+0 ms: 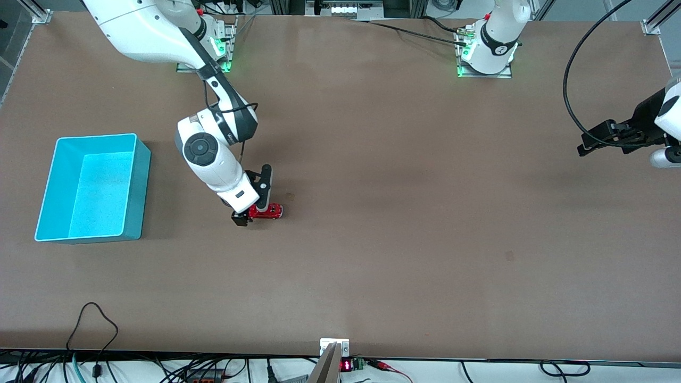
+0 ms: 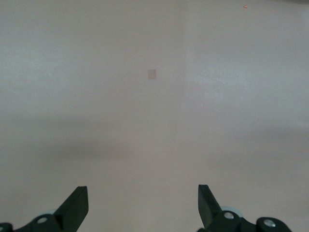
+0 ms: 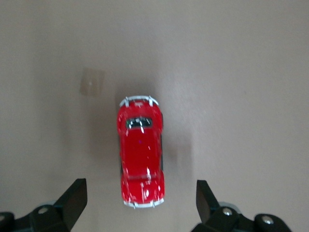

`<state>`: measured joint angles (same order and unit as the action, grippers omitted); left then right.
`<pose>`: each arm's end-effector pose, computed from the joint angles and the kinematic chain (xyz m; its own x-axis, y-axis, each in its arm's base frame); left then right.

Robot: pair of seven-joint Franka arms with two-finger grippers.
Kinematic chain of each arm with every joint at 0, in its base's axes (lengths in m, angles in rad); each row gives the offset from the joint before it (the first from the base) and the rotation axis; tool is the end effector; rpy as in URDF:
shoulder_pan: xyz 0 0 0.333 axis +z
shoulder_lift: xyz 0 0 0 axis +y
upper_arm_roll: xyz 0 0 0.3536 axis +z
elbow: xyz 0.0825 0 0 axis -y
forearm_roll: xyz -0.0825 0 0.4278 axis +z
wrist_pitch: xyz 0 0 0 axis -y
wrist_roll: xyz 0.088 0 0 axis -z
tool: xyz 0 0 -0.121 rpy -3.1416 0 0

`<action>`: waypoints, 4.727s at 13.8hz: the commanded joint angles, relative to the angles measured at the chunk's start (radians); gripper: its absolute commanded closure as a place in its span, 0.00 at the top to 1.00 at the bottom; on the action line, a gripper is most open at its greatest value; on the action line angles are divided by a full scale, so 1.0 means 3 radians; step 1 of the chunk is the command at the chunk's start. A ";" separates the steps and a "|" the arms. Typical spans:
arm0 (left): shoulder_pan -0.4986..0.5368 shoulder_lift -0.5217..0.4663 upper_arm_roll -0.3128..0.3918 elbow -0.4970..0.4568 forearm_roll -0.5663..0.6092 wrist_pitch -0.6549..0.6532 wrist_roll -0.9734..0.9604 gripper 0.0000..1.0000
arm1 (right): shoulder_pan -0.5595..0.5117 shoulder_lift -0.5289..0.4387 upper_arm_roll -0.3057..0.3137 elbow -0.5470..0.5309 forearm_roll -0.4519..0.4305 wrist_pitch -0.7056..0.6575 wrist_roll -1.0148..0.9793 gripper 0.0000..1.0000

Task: Wind red beetle toy and store in blue box
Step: 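Close the right gripper on the red car and lift it, then carry the car with the right gripper over the cyan box, then lower the car into the cyan box with the right gripper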

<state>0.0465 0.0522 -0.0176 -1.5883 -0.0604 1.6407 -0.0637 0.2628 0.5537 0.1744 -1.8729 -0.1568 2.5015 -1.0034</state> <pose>0.6213 0.0113 0.6136 0.9953 0.0966 -0.0038 0.0966 -0.9934 0.0610 0.6341 0.2885 0.2126 0.0363 0.9987 0.0357 0.9961 -0.0391 0.0795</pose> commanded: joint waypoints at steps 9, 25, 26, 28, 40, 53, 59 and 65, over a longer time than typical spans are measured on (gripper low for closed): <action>0.0004 0.0025 0.0018 0.0007 0.0063 0.0145 0.0003 1.00 | 0.0264 0.0204 -0.0193 0.0148 -0.0004 0.0037 -0.0045 1.00; 0.0004 0.0025 0.0023 0.0012 0.0063 0.0171 0.0008 1.00 | 0.0382 0.0333 -0.0351 0.0219 0.0093 0.0293 0.0006 0.04; 0.0003 0.0020 0.0008 0.0012 0.0063 0.0161 0.0008 1.00 | 0.0387 0.0317 -0.0351 0.0255 0.0103 0.0278 0.0001 0.01; -0.0002 0.0005 -0.0003 0.0012 0.0063 0.0150 0.0008 1.00 | 0.0351 0.0165 -0.0351 0.0271 0.0246 0.0115 0.0011 0.00; -0.0002 -0.0036 -0.0003 0.0023 0.0063 -0.0013 0.0023 1.00 | -0.0690 -0.1293 -0.0402 -0.0541 0.0308 -0.0965 0.1647 0.01; -0.0002 -0.0031 0.0002 0.0023 0.0063 0.0023 0.0023 1.00 | -0.1096 -0.1023 -0.1409 -0.1007 0.0267 -0.0251 0.1954 0.03; 0.0009 -0.0021 0.0007 0.0017 0.0063 0.0033 0.0023 1.00 | -0.1326 -0.0670 -0.1410 -0.1191 0.0262 0.0165 0.1852 0.04; 0.0055 0.0005 0.0007 0.0002 0.0053 0.0125 0.0023 1.00 | -0.1362 -0.0506 -0.1405 -0.1197 0.0277 0.0226 0.1852 0.28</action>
<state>0.0527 0.0515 -0.0144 -1.5878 -0.0603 1.6675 -0.0629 -0.1340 0.3967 -0.2542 -2.2230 -0.0749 2.5586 -0.4317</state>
